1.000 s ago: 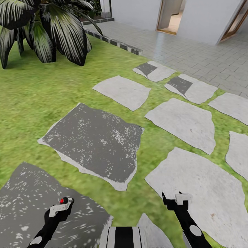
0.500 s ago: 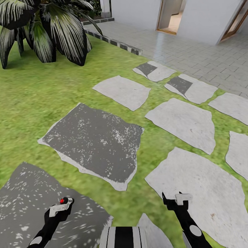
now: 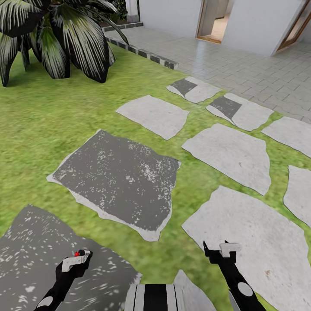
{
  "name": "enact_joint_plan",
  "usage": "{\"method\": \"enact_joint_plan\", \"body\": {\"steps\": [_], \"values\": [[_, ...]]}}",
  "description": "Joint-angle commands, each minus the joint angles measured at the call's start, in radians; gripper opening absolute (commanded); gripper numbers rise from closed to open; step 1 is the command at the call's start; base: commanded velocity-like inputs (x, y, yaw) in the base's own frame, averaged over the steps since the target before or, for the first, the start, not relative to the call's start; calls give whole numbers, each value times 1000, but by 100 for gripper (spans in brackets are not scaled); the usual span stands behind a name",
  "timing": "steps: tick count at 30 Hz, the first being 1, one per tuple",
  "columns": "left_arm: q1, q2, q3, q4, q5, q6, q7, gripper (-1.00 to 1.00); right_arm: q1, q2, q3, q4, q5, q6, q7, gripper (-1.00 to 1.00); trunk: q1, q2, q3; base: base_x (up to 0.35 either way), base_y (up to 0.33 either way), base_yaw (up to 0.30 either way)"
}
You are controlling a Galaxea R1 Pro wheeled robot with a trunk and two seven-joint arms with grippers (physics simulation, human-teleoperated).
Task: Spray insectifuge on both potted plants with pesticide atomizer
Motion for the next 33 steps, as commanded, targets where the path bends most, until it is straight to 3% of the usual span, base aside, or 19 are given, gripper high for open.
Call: {"method": "enact_joint_plan", "body": {"steps": [1, 8, 11, 33], "values": [[-1, -1, 7, 1, 3, -2, -10, 100, 0, 0, 0, 0, 0, -3, 0, 100, 0, 0, -1, 0, 0, 0], [-1, -1, 7, 1, 3, -3, -10, 100, 0, 0, 0, 0, 0, -3, 0, 100, 0, 0, -1, 0, 0, 0], [-1, -1, 7, 1, 3, -3, -10, 100, 0, 0, 0, 0, 0, -3, 0, 100, 1, -1, -12, 0, 0, 0], [-1, 1, 7, 1, 3, -3, -10, 100, 0, 0, 0, 0, 0, -3, 0, 100, 1, -1, -12, 11, 0, 0]]}}
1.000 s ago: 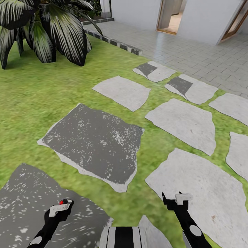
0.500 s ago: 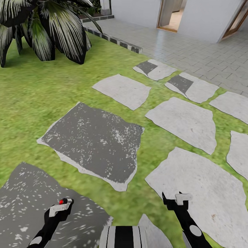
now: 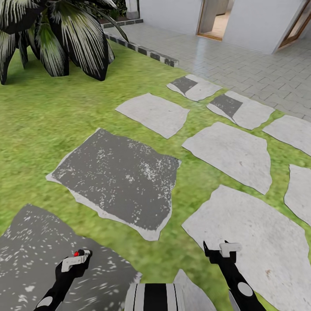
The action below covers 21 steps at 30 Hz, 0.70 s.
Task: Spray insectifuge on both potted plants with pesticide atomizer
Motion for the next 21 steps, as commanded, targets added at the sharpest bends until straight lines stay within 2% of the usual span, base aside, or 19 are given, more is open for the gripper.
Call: {"method": "enact_joint_plan", "body": {"steps": [1, 21], "values": [[-1, -1, 7, 1, 3, -2, -10, 100, 0, 0, 0, 0, 0, -3, 0, 100, 0, 0, -1, 6, 0, 0], [-1, -2, 8, 1, 3, -1, -10, 100, 0, 0, 0, 0, 0, -3, -1, 100, 0, 0, -1, 0, 0, 0]]}}
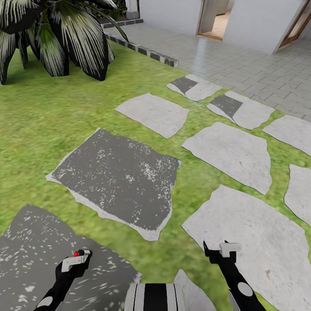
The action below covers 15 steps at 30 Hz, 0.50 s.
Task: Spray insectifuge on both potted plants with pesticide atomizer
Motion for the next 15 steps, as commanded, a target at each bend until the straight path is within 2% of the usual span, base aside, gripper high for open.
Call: {"method": "enact_joint_plan", "body": {"steps": [1, 15], "values": [[-1, -1, 7, 1, 3, -1, -10, 100, 0, 0, 0, 0, 0, -3, 0, 100, 0, 0, -1, 17, 0, 0], [-1, 0, 8, 1, 3, -1, -9, 100, 0, 0, -1, 0, 0, -3, 0, 100, 0, 0, -1, 17, 0, 0]]}}
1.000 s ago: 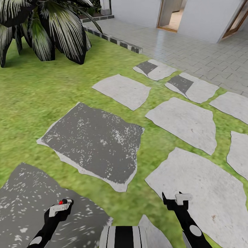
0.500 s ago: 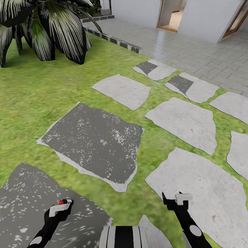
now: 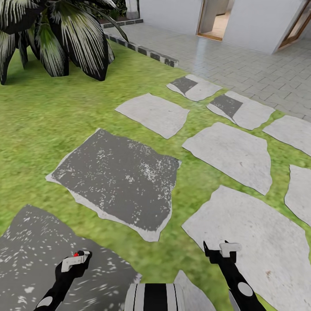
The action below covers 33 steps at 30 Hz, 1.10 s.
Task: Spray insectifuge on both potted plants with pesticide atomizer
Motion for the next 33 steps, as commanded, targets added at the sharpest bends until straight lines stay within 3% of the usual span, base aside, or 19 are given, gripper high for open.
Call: {"method": "enact_joint_plan", "body": {"steps": [1, 9, 10, 33], "values": [[-1, 0, 7, 1, 3, -2, -10, 100, 0, 0, 0, 0, 0, -3, -1, 100, 0, 0, -1, 0, 0, 0], [-1, 0, 7, 1, 3, -3, -10, 100, 0, 0, 0, 0, 0, -3, 0, 100, 0, 0, -1, 0, 0, 0], [-1, 0, 7, 1, 3, -3, -10, -100, 0, 0, 0, 0, 0, -3, -1, 100, 0, 0, -1, 0, 0, 0], [-1, 1, 14, -1, 4, -4, -10, -100, 0, 0, 0, 2, 0, -3, 0, 100, 0, 0, -1, 0, 0, 0]]}}
